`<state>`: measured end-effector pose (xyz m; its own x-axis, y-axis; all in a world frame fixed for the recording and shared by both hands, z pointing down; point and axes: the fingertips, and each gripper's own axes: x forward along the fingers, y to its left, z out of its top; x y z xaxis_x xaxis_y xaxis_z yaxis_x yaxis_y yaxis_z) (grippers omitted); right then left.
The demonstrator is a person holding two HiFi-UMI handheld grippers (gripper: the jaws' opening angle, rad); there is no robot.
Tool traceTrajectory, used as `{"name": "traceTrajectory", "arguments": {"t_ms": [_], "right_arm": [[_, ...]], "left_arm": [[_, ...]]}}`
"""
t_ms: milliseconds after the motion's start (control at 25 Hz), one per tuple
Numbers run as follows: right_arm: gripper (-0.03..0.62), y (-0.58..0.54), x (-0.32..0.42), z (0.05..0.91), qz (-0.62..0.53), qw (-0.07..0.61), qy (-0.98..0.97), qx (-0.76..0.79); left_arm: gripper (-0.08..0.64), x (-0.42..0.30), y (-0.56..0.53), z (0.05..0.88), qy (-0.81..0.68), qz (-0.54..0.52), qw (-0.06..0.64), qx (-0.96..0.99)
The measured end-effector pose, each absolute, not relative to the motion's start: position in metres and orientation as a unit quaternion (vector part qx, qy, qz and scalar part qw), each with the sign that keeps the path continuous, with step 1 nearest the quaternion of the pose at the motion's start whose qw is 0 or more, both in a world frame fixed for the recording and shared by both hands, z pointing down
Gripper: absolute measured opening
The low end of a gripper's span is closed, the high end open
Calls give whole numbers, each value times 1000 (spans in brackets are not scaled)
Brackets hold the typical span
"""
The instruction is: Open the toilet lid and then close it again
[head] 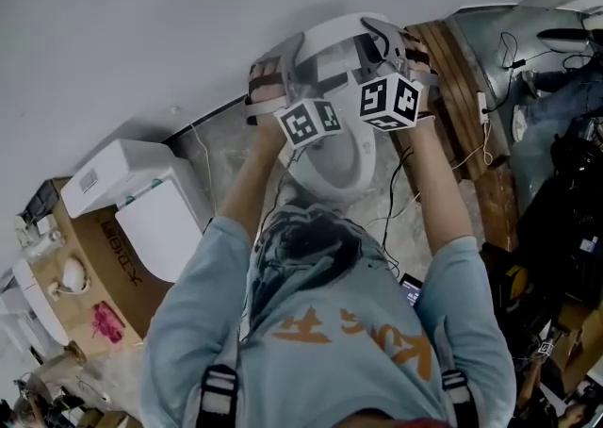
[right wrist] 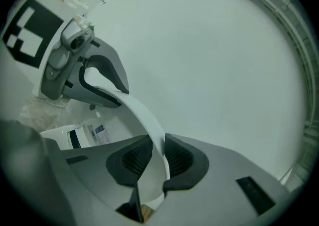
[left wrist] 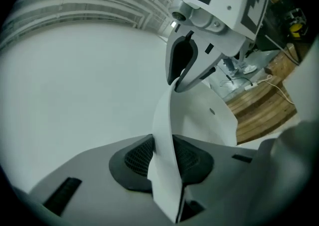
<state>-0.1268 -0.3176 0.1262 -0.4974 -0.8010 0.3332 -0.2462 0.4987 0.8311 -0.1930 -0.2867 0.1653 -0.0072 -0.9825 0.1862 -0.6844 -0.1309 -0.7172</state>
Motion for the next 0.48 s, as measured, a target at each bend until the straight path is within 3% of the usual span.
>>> {"name": "traceTrajectory", "arguments": {"t_ms": [120, 480], "right_arm": [[78, -345, -143, 121, -353, 369, -794, 330], [67, -420, -194, 123, -328, 398, -801, 304]], "left_arm": [[87, -211, -312, 161, 646, -311, 225, -660], [87, -257, -382, 167, 656, -309, 195, -660]]}}
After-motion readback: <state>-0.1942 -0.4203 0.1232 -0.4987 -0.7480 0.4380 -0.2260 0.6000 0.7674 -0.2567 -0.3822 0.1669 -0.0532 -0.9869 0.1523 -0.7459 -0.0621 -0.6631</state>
